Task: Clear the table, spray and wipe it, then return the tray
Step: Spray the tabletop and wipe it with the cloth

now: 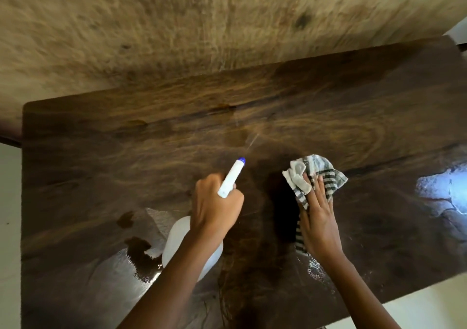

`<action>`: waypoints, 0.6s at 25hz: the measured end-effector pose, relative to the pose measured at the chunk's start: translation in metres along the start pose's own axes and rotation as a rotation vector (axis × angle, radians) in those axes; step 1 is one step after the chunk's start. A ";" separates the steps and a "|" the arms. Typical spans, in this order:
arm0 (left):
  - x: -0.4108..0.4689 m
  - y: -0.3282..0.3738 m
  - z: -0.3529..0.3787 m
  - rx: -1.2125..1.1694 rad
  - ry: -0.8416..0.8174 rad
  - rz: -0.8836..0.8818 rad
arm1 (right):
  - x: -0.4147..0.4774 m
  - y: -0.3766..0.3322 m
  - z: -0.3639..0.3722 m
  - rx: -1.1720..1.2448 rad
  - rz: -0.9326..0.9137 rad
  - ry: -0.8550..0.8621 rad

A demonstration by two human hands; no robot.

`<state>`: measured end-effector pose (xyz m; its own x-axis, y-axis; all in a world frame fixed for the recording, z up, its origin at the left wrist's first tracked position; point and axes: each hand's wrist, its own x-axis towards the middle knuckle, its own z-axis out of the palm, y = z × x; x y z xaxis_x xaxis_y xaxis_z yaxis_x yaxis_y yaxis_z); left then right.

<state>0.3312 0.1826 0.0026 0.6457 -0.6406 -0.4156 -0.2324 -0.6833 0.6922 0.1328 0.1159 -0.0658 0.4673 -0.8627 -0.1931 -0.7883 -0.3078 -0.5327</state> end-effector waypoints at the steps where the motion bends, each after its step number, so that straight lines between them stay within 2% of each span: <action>1: 0.000 0.000 -0.003 -0.012 0.005 -0.012 | -0.001 0.000 0.000 0.004 0.011 0.005; 7: 0.005 -0.002 -0.029 -0.122 0.093 -0.144 | -0.002 -0.011 -0.001 0.056 0.002 0.017; 15: -0.008 -0.015 -0.046 -0.186 0.137 -0.342 | -0.011 -0.037 0.019 0.056 -0.056 -0.073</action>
<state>0.3633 0.2144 0.0225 0.7568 -0.3263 -0.5664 0.1398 -0.7657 0.6278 0.1639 0.1444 -0.0593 0.5398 -0.8124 -0.2206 -0.7376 -0.3302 -0.5889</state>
